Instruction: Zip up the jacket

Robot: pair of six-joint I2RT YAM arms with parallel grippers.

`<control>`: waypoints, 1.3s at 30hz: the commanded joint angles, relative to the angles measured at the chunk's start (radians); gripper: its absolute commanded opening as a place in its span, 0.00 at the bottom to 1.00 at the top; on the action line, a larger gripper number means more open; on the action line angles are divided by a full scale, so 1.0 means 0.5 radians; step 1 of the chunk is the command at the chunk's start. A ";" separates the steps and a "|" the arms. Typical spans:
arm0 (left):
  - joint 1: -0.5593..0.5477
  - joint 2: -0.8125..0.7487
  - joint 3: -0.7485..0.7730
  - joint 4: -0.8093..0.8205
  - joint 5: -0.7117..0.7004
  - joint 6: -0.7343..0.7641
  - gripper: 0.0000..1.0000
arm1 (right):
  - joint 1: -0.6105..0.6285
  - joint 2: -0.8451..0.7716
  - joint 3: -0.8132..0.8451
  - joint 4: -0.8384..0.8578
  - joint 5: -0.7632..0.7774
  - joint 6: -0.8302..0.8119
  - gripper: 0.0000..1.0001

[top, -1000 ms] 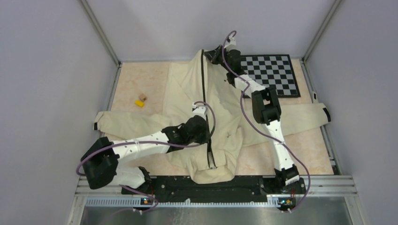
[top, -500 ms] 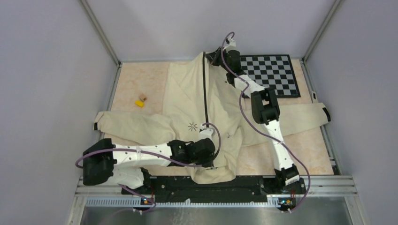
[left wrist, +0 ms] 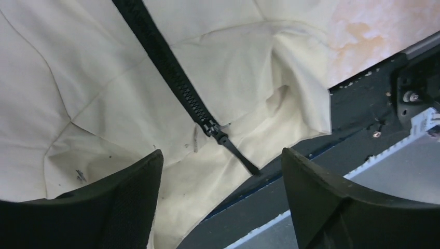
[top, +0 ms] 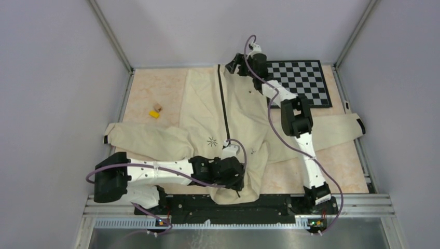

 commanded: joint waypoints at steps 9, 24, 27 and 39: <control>0.235 -0.504 0.172 0.275 -0.199 0.714 0.99 | -0.016 -1.807 -1.308 -1.359 0.621 -0.574 0.89; 0.410 -0.989 0.696 0.851 -0.583 1.659 0.99 | 0.028 -3.871 -1.695 -1.943 0.644 -0.711 0.91; 0.410 -1.102 0.753 0.882 -0.548 1.772 0.99 | 0.030 -4.098 -1.617 -1.905 0.709 -0.678 0.91; 0.410 -1.658 0.696 1.072 -0.493 1.981 0.99 | 0.028 -4.572 -1.787 -1.638 1.019 -0.689 0.92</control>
